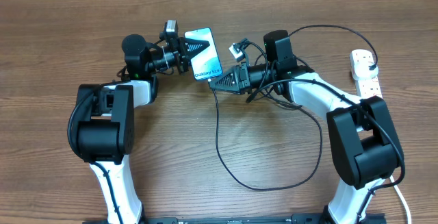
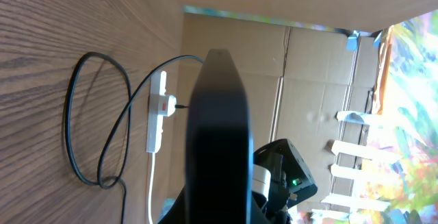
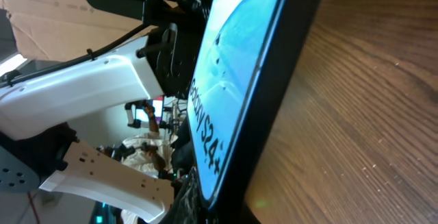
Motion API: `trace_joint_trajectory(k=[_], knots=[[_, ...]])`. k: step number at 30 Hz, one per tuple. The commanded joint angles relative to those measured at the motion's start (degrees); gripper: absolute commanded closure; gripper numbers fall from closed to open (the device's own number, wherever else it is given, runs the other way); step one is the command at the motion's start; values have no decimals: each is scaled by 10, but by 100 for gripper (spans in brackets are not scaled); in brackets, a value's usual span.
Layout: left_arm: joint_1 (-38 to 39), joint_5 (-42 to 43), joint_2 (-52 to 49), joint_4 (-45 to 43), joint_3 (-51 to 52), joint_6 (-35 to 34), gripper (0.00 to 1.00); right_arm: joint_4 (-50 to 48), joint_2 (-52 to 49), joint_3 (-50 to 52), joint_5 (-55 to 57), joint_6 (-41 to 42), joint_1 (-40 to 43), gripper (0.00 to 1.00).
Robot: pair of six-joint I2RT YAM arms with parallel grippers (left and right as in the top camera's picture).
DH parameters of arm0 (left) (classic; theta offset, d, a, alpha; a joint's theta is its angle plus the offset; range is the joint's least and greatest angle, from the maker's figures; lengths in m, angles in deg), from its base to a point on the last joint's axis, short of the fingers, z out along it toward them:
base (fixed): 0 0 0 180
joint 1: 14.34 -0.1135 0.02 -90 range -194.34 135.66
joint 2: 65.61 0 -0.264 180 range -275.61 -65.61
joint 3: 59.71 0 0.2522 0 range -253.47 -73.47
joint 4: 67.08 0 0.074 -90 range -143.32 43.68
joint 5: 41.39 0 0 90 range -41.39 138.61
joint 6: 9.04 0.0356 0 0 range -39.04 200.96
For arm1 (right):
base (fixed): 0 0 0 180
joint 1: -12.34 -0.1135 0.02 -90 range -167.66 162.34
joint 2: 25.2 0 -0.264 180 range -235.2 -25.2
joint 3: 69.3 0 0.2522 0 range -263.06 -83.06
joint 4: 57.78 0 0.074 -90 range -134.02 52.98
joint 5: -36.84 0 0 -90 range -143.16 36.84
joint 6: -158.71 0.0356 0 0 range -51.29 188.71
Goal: Plug charger to phone and switch on socket
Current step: 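Align the plug with the phone's bottom port and push it in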
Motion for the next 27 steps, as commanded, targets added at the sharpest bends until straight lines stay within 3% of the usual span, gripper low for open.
trace_joint_trajectory(k=[1,27], knots=[[-1,9,-3,-7,-12,9,96,-4,23,-7,5,3,3,96],[-3,9,-3,-7,-12,13,95,-4,23,-7,-31,5,3,96]])
